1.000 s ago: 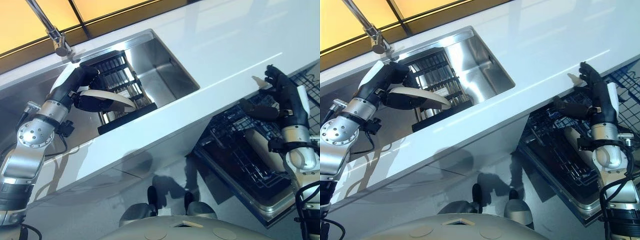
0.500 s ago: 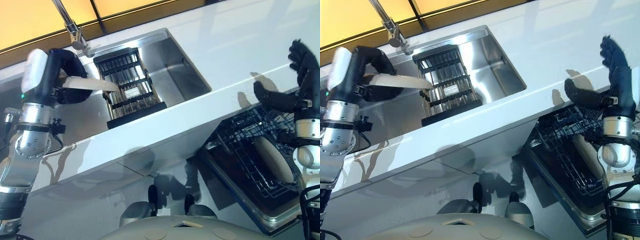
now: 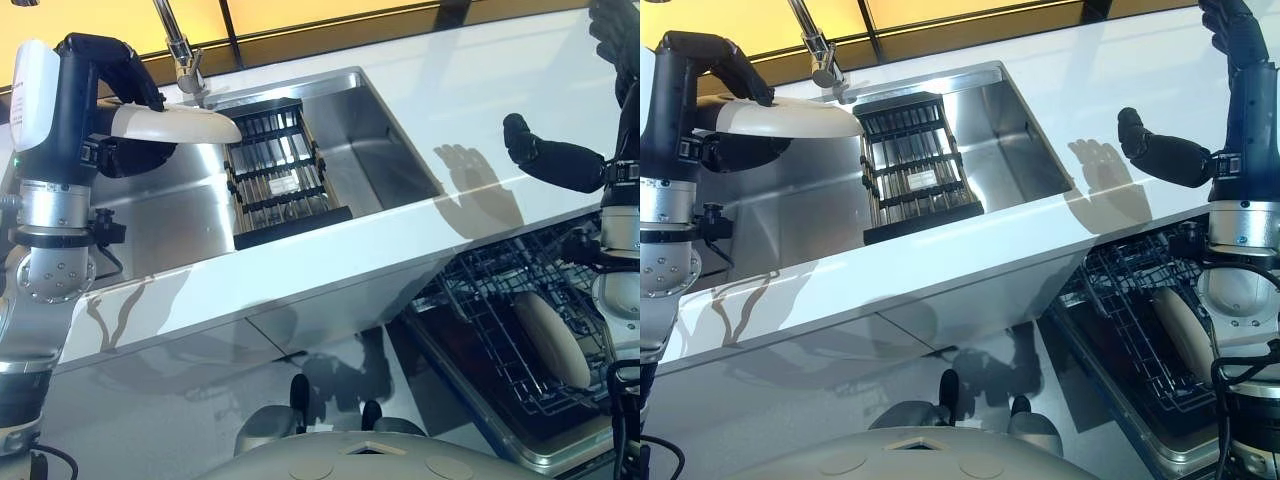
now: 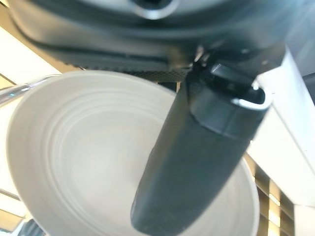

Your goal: Pick up plates and place into dishwasher.

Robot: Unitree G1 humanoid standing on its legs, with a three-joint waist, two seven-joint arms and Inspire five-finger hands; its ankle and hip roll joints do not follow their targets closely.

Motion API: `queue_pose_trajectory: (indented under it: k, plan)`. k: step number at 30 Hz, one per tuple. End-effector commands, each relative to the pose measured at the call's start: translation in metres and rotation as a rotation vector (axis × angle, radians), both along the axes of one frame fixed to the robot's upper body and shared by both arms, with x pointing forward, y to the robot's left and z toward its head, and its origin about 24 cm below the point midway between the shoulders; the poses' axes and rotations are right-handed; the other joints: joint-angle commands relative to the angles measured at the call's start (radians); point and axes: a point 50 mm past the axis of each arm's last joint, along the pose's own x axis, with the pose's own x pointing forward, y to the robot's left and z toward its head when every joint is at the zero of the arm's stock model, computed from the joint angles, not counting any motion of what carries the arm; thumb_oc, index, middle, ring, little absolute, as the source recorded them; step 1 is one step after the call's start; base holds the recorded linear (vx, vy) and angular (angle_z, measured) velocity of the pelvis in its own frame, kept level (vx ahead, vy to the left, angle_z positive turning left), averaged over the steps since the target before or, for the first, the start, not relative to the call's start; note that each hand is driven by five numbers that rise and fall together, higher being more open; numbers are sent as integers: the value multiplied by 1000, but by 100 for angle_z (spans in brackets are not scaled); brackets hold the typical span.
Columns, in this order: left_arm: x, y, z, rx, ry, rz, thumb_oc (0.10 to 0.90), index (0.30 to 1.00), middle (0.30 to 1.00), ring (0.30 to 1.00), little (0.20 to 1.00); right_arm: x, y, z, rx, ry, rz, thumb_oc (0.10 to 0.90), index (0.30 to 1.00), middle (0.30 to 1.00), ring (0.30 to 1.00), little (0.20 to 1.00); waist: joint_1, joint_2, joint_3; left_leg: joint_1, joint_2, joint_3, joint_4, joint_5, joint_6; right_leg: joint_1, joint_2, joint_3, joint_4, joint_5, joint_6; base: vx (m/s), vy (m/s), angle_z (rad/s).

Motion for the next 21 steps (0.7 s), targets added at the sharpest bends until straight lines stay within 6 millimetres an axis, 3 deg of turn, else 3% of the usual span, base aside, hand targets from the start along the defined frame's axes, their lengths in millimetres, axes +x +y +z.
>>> queue_pose_trajectory:
  k: [1,12,21]
  plan:
    - [-9,-30,51,66,-232,-188,100,300,300,300,200,1,34,39,-132,-81,222,800,900,900,900,900,0,-24,-132,57,-54,38,2,-113,-16,-84,-5,-7,62,27,65,0,0,0]
    - [6,-84,43,10,-140,-457,100,300,300,300,200,26,86,20,-212,72,406,800,900,900,900,900,1,-32,-141,61,-52,40,2,-113,-15,-79,-3,-8,55,32,62,0,0,0]
    - [17,-111,32,-39,-55,-542,100,300,300,300,200,31,114,12,-178,50,475,800,900,900,900,900,0,-33,-140,66,-52,42,2,-115,-10,-75,-1,-3,51,35,61,0,0,0]
